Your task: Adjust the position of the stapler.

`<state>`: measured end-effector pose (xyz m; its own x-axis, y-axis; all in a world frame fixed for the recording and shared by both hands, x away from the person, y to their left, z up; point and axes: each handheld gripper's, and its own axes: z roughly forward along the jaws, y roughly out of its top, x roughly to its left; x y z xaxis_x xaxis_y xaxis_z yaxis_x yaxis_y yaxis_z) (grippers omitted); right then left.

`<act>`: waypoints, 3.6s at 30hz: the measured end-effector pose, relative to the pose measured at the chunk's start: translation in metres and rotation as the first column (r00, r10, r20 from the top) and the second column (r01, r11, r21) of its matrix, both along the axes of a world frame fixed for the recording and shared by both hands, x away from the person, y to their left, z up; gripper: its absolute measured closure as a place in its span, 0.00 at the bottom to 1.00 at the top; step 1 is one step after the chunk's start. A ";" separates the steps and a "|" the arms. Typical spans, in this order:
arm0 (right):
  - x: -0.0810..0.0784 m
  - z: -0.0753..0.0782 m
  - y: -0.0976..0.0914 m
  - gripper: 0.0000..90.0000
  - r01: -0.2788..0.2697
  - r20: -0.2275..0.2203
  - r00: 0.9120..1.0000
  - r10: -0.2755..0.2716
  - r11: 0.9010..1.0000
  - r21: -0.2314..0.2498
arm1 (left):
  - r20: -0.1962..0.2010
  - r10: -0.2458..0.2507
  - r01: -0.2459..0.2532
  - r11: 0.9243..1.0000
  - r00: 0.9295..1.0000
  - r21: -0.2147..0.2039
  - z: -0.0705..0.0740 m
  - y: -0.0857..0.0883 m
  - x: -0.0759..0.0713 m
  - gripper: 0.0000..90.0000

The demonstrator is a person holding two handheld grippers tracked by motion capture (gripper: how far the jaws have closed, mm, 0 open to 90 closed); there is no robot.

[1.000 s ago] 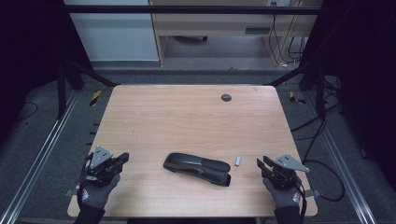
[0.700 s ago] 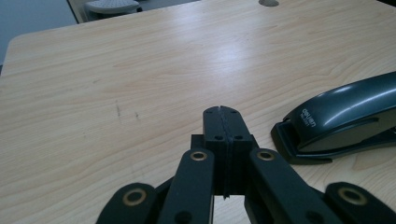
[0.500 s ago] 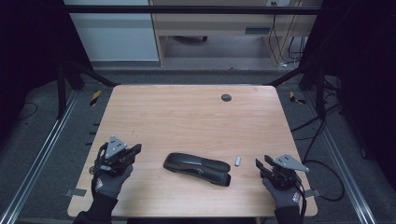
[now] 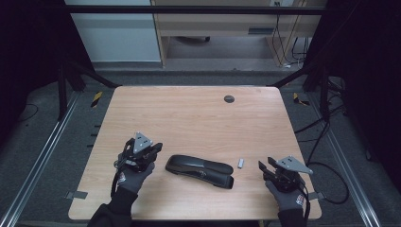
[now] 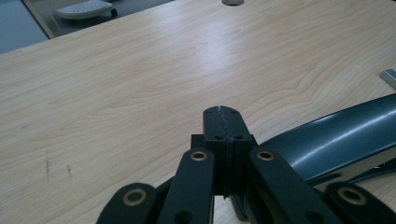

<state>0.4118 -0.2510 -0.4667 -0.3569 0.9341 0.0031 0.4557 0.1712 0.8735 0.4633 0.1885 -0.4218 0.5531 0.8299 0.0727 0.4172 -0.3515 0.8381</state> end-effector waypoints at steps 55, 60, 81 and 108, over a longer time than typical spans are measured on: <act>0.002 -0.003 0.005 0.60 -0.022 -0.026 0.999 0.022 1.000 -0.009 | -0.133 -0.072 0.087 0.990 0.988 0.110 -0.032 -0.043 0.025 1.00; 0.002 -0.003 0.005 0.61 -0.030 -0.025 0.999 0.030 0.999 -0.012 | -0.129 -0.077 0.093 0.989 0.989 0.119 -0.032 -0.042 0.018 1.00; 0.003 -0.003 0.006 0.69 -0.037 -0.035 0.999 0.037 0.999 -0.008 | -0.110 -0.116 0.131 0.982 0.987 0.134 -0.033 -0.037 -0.014 1.00; -0.002 -0.002 0.019 0.93 -0.117 -0.058 0.991 0.118 0.993 0.021 | 0.039 -0.055 0.055 0.998 0.998 0.020 0.003 0.007 -0.036 0.90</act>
<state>0.4097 -0.2320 -0.4683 -0.4631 0.8852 0.0439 0.4842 0.2113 0.8491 0.4276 0.1957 -0.4184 0.5942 0.7966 0.1107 0.3632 -0.3886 0.8468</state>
